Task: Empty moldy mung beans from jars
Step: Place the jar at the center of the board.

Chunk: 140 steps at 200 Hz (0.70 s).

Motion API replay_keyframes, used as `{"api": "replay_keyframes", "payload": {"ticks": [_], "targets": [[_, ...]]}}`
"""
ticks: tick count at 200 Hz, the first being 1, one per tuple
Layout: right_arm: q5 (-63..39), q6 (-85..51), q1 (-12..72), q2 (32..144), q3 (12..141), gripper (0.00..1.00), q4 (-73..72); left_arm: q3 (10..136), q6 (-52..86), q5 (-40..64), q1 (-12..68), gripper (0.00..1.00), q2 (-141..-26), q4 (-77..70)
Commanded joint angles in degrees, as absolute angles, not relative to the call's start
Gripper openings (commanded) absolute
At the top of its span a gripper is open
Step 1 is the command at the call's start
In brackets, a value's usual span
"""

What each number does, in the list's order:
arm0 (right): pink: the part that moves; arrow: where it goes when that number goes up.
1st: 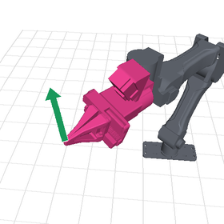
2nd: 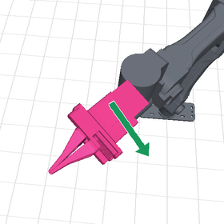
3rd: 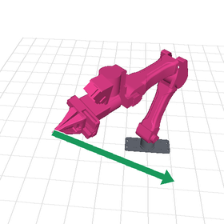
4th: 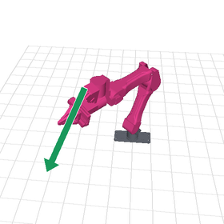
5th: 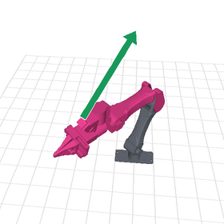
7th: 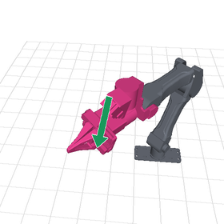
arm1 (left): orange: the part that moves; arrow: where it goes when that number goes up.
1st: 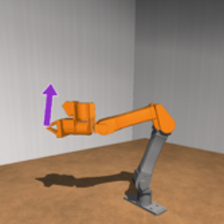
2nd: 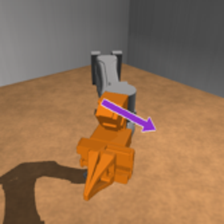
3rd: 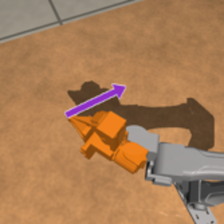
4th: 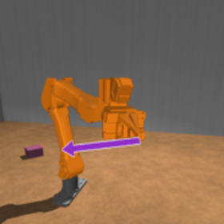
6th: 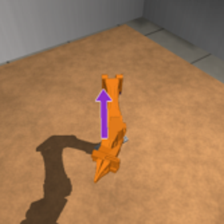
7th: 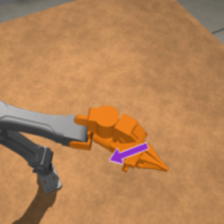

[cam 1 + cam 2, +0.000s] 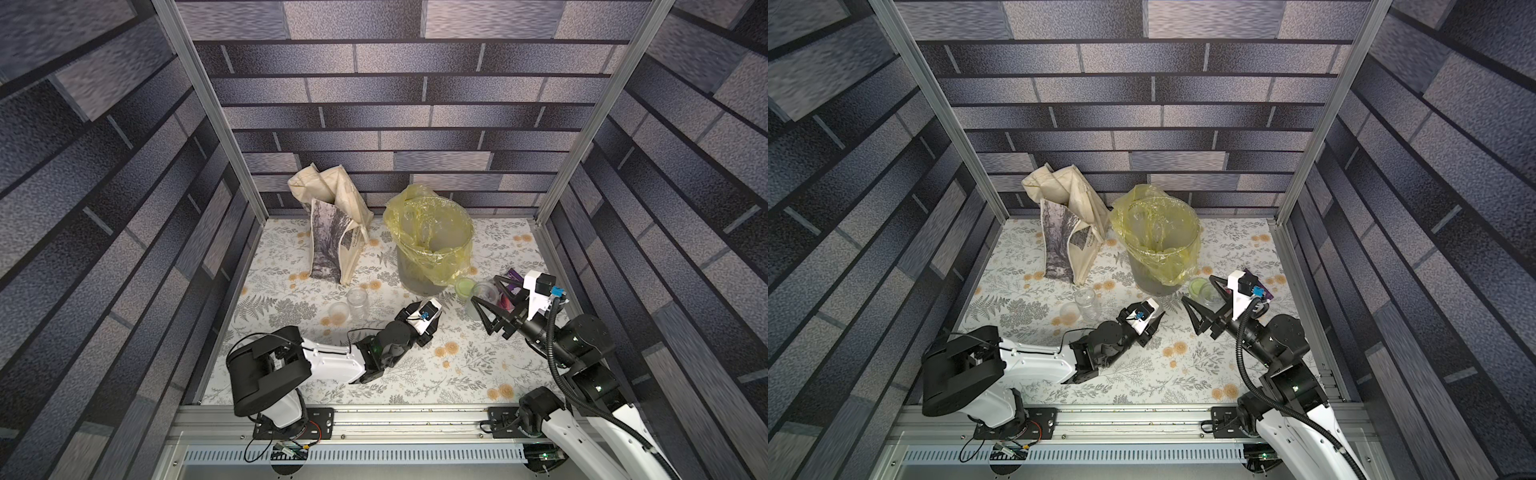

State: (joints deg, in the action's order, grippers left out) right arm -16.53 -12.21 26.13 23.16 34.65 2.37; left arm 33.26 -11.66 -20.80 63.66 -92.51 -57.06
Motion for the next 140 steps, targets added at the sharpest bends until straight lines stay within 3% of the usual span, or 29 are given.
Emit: {"api": "replay_keyframes", "payload": {"ticks": [1, 140], "targets": [[-15.0, -10.4, 26.4, 22.8, 36.0, 1.00, 4.0, 35.2, -10.4, -18.4, 63.0, 0.45, -94.7, -63.9], [-12.4, -8.8, 26.4, 23.7, 33.4, 1.00, 3.1, 38.4, -7.6, -17.5, 60.5, 0.52, -106.5, -67.8]]}}
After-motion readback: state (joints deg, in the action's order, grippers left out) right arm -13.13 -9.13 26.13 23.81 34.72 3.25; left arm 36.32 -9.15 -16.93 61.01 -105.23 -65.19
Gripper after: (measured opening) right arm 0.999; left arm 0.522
